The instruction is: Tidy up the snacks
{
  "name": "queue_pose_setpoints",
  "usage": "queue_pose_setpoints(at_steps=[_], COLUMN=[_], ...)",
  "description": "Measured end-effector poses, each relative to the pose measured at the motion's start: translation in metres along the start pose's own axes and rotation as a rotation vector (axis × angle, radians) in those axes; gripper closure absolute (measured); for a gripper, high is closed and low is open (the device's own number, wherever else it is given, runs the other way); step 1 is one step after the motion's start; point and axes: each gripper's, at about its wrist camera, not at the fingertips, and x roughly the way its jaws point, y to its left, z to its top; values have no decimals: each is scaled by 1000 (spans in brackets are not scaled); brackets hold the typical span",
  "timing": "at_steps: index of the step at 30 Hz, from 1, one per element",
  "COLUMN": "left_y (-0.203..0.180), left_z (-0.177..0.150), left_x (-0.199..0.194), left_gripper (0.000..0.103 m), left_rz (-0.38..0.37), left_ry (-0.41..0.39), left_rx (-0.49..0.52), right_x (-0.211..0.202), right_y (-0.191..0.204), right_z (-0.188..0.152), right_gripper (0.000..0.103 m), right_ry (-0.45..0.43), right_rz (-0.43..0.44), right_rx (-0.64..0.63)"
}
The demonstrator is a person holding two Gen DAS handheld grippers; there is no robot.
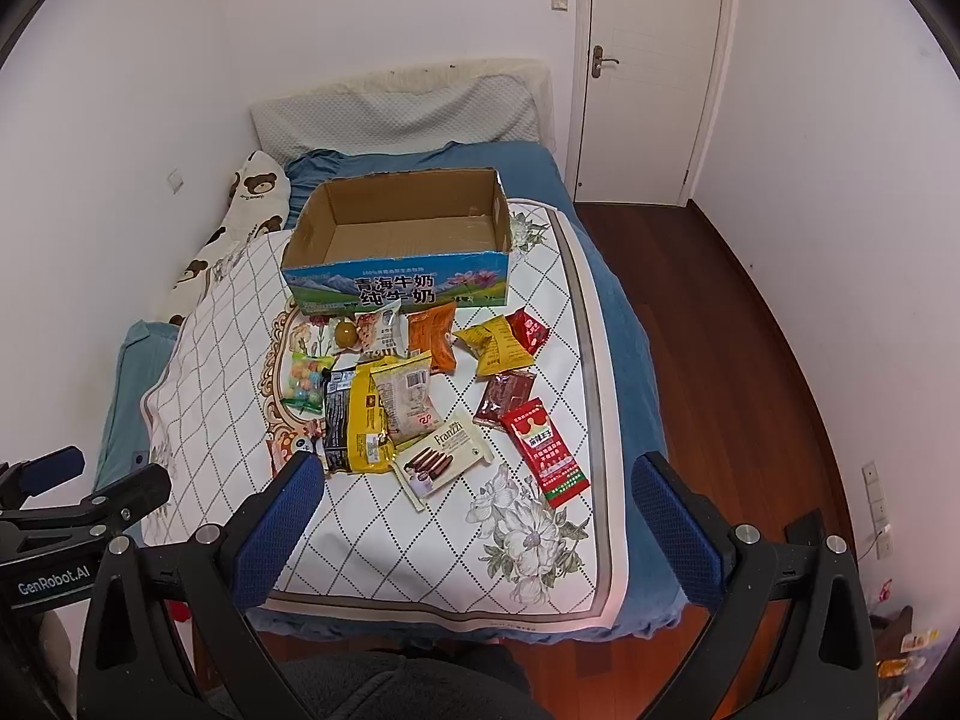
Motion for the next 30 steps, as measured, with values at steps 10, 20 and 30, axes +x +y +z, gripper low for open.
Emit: queue_pose_setpoints(at_steps=[10, 20, 30], left_y=[6, 12, 23], left_z=[12, 40, 71], left_x=[39, 171, 274], left_gripper=[0, 0, 0], left_rz=[78, 131, 154], left_ry=[-12, 158, 346], left_rx=[-35, -47, -76], right_x=[44, 223, 395], right_y=[-7, -32, -12], right_z=[9, -2, -62], right_gripper=[0, 0, 0], right_ry=[-28, 292, 610], right_rz=[9, 120, 253], right_rx=[-22, 206, 517])
